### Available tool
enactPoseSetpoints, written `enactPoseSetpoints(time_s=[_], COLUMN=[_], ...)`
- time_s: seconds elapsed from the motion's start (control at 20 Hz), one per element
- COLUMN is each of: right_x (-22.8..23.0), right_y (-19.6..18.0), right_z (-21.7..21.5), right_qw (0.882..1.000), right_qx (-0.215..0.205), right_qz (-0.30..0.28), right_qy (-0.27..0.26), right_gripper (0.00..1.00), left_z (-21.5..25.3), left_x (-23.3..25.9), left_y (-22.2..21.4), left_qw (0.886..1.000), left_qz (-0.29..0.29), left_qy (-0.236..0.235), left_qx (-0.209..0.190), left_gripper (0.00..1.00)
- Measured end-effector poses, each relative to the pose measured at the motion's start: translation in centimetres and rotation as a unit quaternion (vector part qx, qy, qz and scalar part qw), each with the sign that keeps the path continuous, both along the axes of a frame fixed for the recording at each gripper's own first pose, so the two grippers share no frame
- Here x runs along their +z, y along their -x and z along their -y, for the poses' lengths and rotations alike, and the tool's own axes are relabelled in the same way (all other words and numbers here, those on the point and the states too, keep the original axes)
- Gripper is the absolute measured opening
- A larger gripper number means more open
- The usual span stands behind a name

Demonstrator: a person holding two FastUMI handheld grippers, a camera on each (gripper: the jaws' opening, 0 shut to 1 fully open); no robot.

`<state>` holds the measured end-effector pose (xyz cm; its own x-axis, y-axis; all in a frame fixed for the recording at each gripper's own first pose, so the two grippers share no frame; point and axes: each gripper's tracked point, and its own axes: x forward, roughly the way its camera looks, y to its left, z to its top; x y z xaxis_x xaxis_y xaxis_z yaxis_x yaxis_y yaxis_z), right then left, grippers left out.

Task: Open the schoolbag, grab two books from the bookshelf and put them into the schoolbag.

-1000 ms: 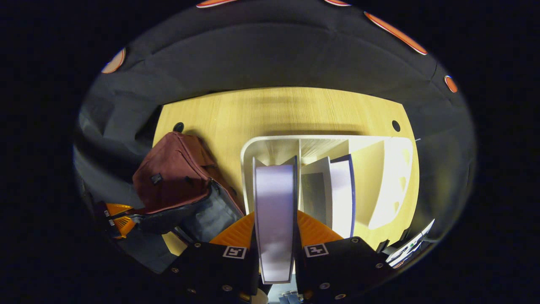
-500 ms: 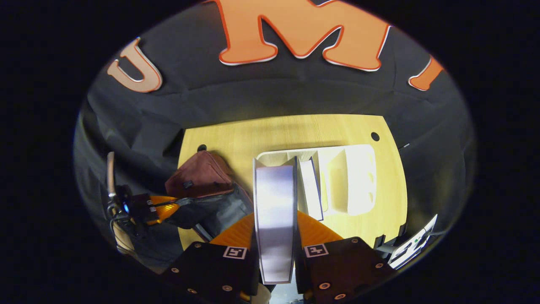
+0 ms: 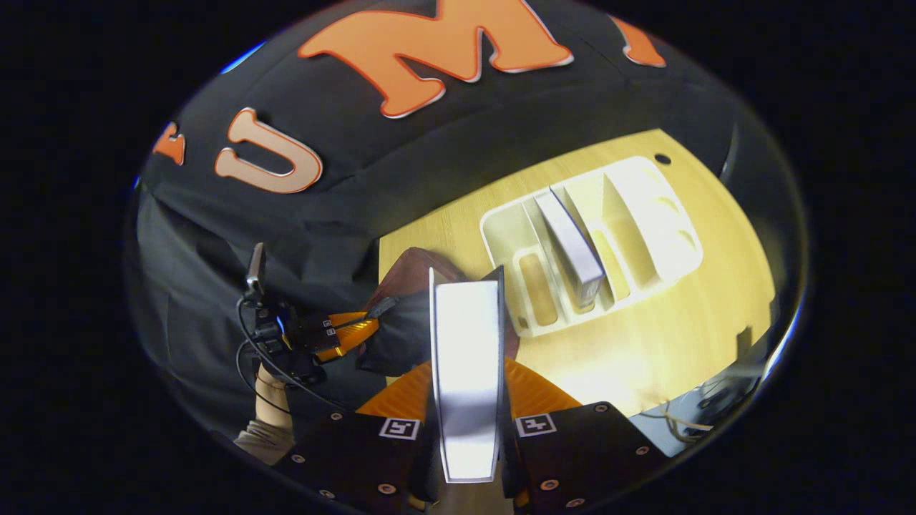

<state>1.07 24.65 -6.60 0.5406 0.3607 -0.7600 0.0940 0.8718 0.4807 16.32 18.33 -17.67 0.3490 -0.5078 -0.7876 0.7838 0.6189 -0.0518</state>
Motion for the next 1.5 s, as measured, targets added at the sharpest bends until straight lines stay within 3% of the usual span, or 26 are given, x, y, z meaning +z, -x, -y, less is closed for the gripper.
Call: enactPoseSetpoints(time_s=[0.3,0.5,0.85,1.25,1.5], right_x=[-8.7,-13.2,-18.7,-20.0,-20.6], right_y=[-0.1,-2.3,-6.2,-10.5,-11.5], right_z=[-1.6,-4.5,-9.3,-14.5,-17.6], right_qw=[0.989,0.978,0.972,0.965,0.97], right_qx=[-0.071,-0.105,-0.129,-0.153,-0.147], right_qz=[-0.003,0.01,0.02,0.053,0.047], right_qy=[-0.132,-0.18,-0.198,-0.207,-0.19], right_gripper=[0.34,0.34,0.34,0.34,0.34], left_z=[0.4,0.8,2.1,3.0,4.0], left_x=[1.3,2.0,2.9,4.0,4.4], left_y=[0.6,1.3,2.1,2.9,3.5], left_qw=[1.0,1.0,0.999,0.997,0.996], left_qz=[0.004,0.002,0.006,0.022,0.022], left_qy=[-0.011,-0.023,-0.041,-0.062,-0.056], left_qx=[-0.004,-0.009,-0.026,-0.05,-0.061], left_gripper=[0.01,0.01,0.0,0.0,0.0])
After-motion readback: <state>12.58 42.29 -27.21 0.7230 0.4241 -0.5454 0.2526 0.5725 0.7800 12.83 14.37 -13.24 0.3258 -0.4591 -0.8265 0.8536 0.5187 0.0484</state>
